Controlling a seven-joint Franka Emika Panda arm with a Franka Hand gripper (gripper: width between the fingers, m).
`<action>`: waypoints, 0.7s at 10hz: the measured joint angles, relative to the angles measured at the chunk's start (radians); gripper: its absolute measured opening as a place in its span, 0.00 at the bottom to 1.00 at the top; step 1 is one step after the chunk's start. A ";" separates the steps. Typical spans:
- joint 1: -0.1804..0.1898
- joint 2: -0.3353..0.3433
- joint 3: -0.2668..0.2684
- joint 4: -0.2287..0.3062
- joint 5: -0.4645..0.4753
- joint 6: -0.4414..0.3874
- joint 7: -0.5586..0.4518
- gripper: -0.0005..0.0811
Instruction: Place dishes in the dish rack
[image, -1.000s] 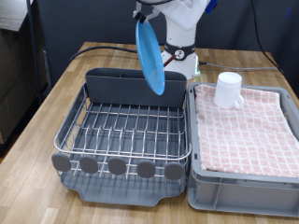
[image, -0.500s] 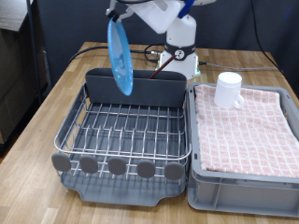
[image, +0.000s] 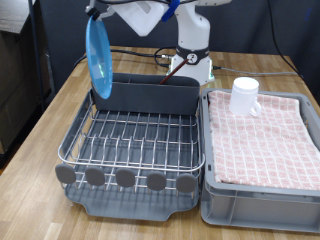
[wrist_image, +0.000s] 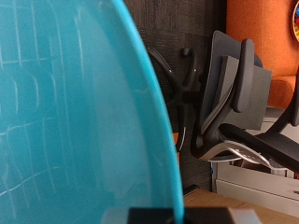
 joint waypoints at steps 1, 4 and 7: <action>0.000 0.005 -0.010 0.000 -0.004 0.009 0.000 0.03; 0.000 0.043 -0.038 0.000 -0.012 0.061 0.000 0.03; 0.000 0.089 -0.055 -0.003 -0.031 0.102 0.013 0.03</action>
